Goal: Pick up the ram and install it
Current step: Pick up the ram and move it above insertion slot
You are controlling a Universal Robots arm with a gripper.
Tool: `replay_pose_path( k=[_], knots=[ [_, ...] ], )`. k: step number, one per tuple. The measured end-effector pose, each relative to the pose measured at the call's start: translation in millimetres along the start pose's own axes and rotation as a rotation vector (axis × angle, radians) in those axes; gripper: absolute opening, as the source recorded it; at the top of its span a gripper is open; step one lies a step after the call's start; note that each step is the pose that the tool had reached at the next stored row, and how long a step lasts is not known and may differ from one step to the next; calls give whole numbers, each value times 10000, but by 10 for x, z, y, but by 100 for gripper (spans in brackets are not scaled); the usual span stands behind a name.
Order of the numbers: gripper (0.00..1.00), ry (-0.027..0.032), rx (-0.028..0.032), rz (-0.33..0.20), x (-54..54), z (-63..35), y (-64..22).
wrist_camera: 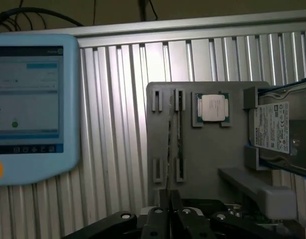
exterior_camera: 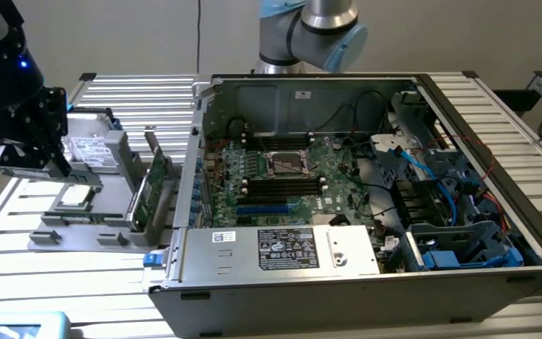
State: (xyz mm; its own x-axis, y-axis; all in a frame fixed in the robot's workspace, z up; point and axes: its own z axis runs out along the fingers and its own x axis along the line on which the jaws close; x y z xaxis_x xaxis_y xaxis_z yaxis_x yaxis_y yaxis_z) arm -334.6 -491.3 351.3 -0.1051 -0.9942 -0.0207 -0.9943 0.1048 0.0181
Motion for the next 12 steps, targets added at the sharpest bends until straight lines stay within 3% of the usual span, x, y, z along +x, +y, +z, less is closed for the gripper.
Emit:
replay_pose_path(
  k=[12],
  knots=[
    [13, -74, -8, -2, -35, -393, -333]
  ],
)
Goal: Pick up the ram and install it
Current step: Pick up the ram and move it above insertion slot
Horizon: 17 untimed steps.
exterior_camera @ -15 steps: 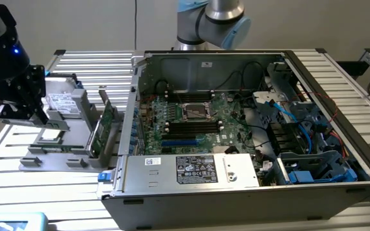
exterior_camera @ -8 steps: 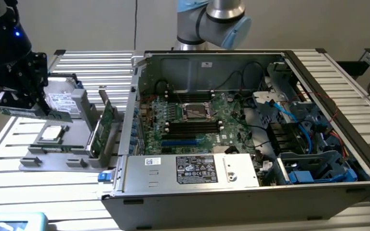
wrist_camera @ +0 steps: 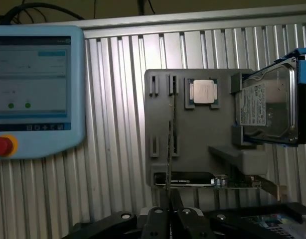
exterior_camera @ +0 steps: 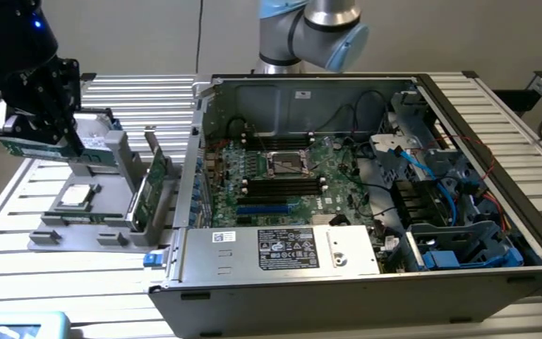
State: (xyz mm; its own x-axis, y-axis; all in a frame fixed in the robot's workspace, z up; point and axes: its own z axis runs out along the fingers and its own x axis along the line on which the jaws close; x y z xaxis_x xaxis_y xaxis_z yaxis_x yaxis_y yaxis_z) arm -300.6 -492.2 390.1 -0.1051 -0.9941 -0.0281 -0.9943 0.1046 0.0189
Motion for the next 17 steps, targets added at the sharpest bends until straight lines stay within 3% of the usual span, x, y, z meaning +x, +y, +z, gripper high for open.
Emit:
replay_pose_path(
  k=[8, 17],
  knots=[
    [13, -58, -4, -1, -24, -201, -230],
    [13, -54, -13, -2, -66, -269, -618]
  ],
)
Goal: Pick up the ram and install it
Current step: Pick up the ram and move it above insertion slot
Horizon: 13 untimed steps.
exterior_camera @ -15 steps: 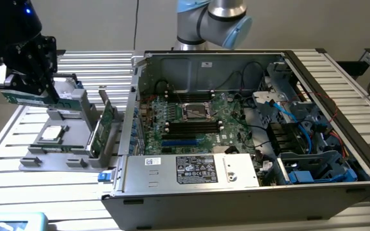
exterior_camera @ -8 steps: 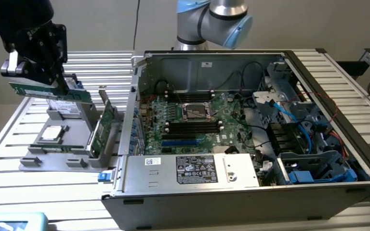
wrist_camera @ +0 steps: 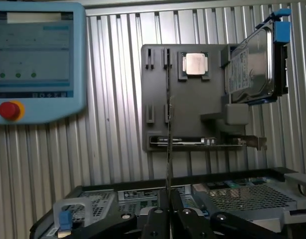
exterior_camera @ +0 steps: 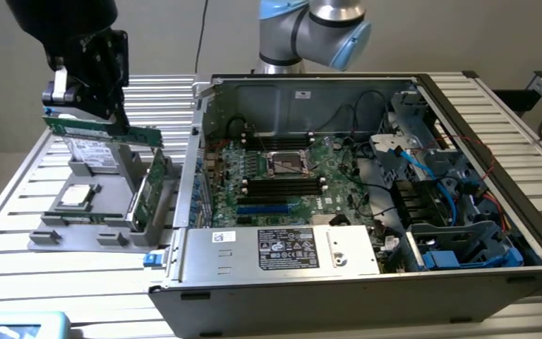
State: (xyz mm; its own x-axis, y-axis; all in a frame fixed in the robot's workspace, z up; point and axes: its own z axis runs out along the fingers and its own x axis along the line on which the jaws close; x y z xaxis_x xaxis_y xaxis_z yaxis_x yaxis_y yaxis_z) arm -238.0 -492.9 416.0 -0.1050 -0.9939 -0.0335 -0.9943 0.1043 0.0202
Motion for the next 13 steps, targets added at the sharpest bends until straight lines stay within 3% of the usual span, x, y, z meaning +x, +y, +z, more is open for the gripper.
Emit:
replay_pose_path(
  k=[13],
  knots=[
    [13, 7, -75, -10, -62, -13, -583]
  ],
)
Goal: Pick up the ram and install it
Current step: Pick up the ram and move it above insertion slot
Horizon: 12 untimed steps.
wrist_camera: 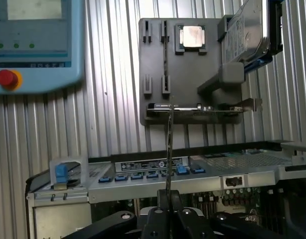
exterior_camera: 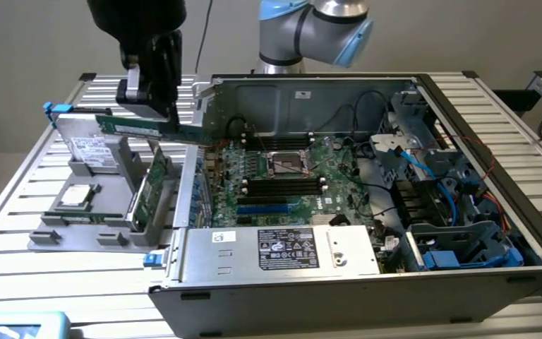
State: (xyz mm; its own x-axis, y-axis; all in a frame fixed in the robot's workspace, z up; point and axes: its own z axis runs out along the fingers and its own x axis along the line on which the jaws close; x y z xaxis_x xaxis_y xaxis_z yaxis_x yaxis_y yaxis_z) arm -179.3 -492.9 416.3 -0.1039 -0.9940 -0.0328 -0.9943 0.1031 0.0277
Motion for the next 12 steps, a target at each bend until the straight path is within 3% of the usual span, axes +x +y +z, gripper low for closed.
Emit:
replay_pose_path(
  k=[12],
  knots=[
    [13, 1, -9, -12, -61, -1, -543]
  ],
)
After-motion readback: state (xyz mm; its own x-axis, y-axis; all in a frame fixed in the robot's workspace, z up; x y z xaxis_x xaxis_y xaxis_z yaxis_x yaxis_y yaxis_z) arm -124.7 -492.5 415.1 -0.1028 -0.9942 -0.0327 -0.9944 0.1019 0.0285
